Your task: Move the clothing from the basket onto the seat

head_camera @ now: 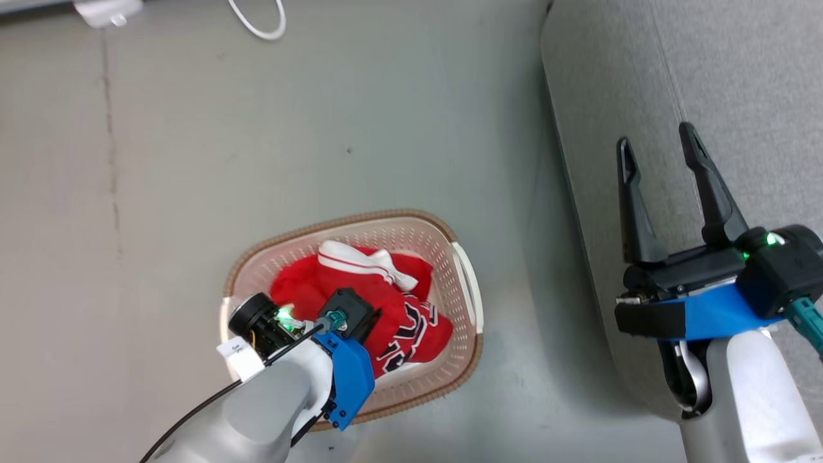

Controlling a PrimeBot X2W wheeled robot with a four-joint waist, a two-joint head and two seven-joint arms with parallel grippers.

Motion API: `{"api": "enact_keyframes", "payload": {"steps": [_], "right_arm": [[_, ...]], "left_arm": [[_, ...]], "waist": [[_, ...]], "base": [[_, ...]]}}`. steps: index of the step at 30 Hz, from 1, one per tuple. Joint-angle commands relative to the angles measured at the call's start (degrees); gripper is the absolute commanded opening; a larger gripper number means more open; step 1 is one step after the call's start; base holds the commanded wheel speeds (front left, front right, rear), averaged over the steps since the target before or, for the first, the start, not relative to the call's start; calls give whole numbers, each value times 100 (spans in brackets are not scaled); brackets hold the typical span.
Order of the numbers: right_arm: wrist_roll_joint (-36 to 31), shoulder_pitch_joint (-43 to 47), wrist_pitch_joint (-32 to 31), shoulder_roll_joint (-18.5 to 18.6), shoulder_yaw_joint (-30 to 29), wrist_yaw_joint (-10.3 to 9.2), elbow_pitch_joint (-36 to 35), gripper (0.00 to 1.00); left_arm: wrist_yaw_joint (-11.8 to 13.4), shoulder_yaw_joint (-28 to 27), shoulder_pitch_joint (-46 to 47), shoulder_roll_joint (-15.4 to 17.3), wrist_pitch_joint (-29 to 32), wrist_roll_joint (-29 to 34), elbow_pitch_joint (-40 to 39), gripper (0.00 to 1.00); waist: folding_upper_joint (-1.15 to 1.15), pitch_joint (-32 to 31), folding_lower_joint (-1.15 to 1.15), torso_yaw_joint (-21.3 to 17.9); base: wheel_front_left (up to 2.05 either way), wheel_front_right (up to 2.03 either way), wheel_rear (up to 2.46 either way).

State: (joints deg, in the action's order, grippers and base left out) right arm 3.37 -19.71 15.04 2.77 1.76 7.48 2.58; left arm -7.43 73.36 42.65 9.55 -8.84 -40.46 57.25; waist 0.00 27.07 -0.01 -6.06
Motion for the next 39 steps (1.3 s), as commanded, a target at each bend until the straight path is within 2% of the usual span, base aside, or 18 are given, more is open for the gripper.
{"api": "enact_keyframes", "payload": {"steps": [1, 15, 22, 29, 39], "right_arm": [[-22, 96, 21, 20, -11, 3, 23, 100], [-42, 573, 22, 20, -130, 3, 163, 100], [25, 795, 22, 20, -145, 3, 211, 100], [52, 972, 21, 20, -151, 3, 273, 100], [88, 1174, 22, 20, -113, 3, 337, 100]], "left_arm": [[-6, 11, -21, -2, -90, -64, -42, 0], [-6, -43, 165, 161, -621, -807, -451, 0], [-6, -880, 231, 402, -641, -561, -1188, 0], [-6, -1840, 55, 485, -644, -189, -1826, 0], [-6, -2932, -116, 285, -644, 22, -2513, 0]], "waist": [[0, -244, 1, 148], [0, -1077, 1, 517], [0, -1459, 1, 596], [0, -1727, 1, 608], [0, -2042, 1, 562]], "base": [[0, 0, 0], [0, 0, 0], [0, 0, 0], [0, 0, 0], [0, 0, 0]]}}
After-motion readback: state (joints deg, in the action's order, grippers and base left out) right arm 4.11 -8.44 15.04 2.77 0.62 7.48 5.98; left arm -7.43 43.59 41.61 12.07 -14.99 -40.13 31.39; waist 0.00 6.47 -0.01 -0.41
